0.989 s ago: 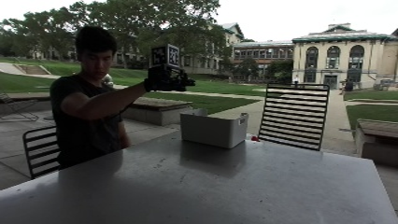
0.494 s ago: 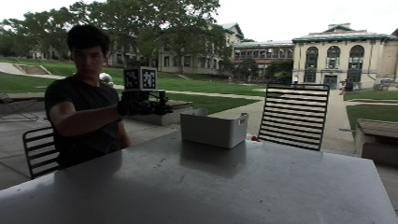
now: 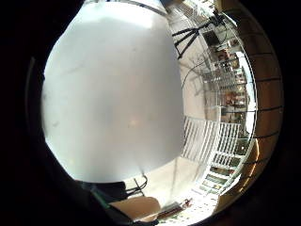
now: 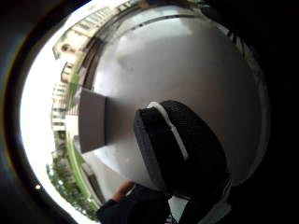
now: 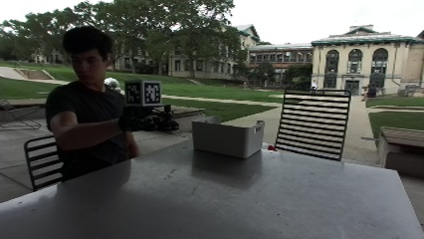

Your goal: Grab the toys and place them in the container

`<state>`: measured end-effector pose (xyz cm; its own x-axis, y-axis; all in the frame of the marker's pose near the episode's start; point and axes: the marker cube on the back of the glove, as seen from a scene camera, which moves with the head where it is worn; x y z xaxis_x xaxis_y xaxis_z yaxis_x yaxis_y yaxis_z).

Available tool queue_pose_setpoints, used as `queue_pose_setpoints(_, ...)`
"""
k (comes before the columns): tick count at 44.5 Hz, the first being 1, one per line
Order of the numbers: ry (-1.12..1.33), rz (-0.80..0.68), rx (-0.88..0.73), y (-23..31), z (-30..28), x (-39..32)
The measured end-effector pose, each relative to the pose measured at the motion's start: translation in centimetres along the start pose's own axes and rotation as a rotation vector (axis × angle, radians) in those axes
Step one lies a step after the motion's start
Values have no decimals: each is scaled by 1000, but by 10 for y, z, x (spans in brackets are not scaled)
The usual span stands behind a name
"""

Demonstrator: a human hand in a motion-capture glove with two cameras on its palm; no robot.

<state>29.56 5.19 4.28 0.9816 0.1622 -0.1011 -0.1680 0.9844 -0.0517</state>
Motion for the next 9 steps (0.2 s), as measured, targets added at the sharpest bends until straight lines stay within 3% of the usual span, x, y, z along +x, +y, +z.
queue_pose_setpoints(9,-7,-22,2,-1,0,2)
